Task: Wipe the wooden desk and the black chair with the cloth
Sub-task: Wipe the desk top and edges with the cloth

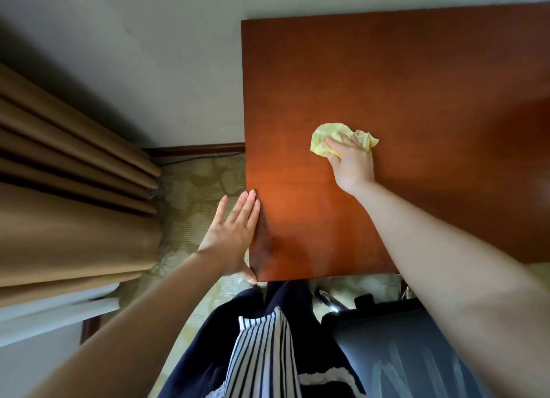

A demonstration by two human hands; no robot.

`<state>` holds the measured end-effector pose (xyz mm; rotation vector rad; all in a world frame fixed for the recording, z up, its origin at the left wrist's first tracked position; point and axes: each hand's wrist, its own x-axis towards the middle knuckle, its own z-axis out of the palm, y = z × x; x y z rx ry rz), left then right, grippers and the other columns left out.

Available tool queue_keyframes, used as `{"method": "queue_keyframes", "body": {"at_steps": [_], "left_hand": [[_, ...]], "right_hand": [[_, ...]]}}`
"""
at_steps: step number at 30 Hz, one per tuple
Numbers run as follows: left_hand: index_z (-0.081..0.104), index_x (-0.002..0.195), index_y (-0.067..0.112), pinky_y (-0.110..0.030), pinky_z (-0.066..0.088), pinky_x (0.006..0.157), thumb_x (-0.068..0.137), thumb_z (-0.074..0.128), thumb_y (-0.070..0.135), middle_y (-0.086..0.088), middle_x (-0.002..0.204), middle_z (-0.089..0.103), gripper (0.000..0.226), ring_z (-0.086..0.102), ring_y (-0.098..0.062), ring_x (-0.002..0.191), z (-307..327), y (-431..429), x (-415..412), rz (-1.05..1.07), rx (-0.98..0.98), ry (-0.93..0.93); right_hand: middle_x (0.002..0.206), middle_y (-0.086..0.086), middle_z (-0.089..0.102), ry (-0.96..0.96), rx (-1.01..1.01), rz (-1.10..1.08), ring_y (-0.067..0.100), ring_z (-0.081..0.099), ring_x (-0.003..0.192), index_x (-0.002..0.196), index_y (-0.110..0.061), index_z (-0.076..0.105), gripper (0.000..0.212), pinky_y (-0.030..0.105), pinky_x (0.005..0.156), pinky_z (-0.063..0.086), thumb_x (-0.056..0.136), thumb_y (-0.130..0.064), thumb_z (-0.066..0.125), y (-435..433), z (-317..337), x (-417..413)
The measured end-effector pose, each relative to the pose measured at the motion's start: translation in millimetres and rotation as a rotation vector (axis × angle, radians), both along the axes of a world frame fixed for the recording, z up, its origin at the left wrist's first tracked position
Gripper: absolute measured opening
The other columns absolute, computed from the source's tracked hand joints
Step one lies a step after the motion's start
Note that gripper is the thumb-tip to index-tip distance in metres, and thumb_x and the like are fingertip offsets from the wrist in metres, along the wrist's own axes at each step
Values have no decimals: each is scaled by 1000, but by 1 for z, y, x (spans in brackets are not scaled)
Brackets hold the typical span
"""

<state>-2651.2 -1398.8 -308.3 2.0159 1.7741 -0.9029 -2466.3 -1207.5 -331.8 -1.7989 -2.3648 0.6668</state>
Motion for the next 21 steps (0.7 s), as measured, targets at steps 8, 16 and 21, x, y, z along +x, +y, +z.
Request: {"method": "queue_keyframes", "body": {"at_steps": [8, 16, 21], "left_hand": [[-14, 150, 18, -53, -24, 105, 63, 64, 74, -1, 156, -26, 129, -33, -23, 139, 7, -15, -15, 384, 104, -172], [10, 152, 16, -44, -16, 113, 90, 59, 39, -1, 160, -7, 82, -14, -18, 146, 2, -32, -21, 504, 306, -332], [5, 152, 15, -41, -16, 114, 95, 44, 47, -2, 159, -12, 76, -17, -16, 145, -1, -21, -1, 452, 301, -400]], "right_hand": [[143, -1, 47, 190, 22, 231, 22, 35, 135, 129, -28, 57, 40, 32, 112, 21, 90, -16, 58, -109, -4, -55], [111, -2, 70, 311, 161, 354, 25, 64, 98, 98, -23, 75, 32, 46, 90, 48, 68, -12, 80, -188, 2, -24], [120, -3, 66, 283, 170, 474, 21, 61, 108, 107, -24, 73, 28, 43, 94, 45, 80, -19, 72, -199, -4, 30]]}}
